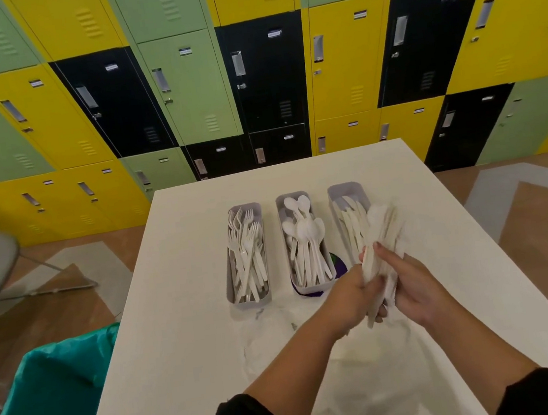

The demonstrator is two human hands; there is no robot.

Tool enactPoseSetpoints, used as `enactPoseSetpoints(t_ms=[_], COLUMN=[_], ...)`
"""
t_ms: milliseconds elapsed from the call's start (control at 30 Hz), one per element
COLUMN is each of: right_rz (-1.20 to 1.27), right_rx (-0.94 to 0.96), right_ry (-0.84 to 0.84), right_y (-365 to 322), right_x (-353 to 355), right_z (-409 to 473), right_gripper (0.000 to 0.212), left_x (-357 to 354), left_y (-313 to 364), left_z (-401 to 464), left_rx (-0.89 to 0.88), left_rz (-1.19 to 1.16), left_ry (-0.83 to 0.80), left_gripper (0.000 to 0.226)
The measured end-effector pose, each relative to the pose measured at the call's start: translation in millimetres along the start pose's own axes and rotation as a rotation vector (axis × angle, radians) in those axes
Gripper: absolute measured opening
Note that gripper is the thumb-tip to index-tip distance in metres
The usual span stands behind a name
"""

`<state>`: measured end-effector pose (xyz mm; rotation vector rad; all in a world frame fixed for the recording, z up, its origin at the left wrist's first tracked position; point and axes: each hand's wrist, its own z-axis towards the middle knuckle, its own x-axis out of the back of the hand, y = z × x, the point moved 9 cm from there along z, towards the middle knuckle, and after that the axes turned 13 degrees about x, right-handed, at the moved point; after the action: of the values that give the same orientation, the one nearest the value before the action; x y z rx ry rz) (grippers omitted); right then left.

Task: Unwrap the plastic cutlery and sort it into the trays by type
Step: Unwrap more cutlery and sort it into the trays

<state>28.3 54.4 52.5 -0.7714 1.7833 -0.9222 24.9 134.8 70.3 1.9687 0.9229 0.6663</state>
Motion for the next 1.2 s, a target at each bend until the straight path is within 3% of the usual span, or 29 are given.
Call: enactPoseSetpoints(t_ms=[100, 200, 333, 467, 700, 800, 933, 1067, 1200], right_rz=[-0.022, -0.063, -0.177, -0.250, -0.329, -0.413, -0.413, -0.368, -0.394], right_rx=[0.021, 0.090, 0.172, 0.211, 0.212, 0.229, 0.175, 0.123, 0.190], right_ry=[0.004, 0.072, 0.125, 0.068, 0.061, 0.088, 0.055, -0.042, 0.101], right_y=[-7.7, -15.8, -25.3, -33.3, -25.3, -23.7, -18.4, -11.6, -15.5], right_x=[8.0, 16.9, 34.3, 40.8, 53.1, 55.9, 56.7, 51.8, 64.7], right_z=[10.9, 22.2, 44.8, 63.0, 93.3, 104.3, 118.5, 129.0, 138.2], right_gripper=[0.026, 0.007, 0.026, 0.018, 0.035, 0.044, 0.039, 0.032, 0.036], left_x=[-4.7, -3.5, 0.4, 0.7, 4.0, 0.3, 5.9, 15.9, 28.1], left_y=[3.6, 5.7, 17.9, 15.9, 4.3, 5.4, 10.4, 11.5, 2.5], left_z=[12.4, 23.6, 43.3, 67.6, 91.6, 98.9, 108.2, 113.6, 118.5], left_rx=[0.049, 0.080, -0.012, 0.035, 0.103, 0.098, 0.083, 0.105, 0.155], left_rz=[-0.025, 0.056, 0.153, 0.142, -0.039, 0.056, 0.160, 0.025, -0.249], left_ry=[0.043, 0.204, 0.418, 0.415, 0.419, 0.413, 0.430, 0.458, 0.489], left_gripper=[0.027, 0.035, 0.017, 0.023, 0.028, 0.015, 0.014, 0.024, 0.019])
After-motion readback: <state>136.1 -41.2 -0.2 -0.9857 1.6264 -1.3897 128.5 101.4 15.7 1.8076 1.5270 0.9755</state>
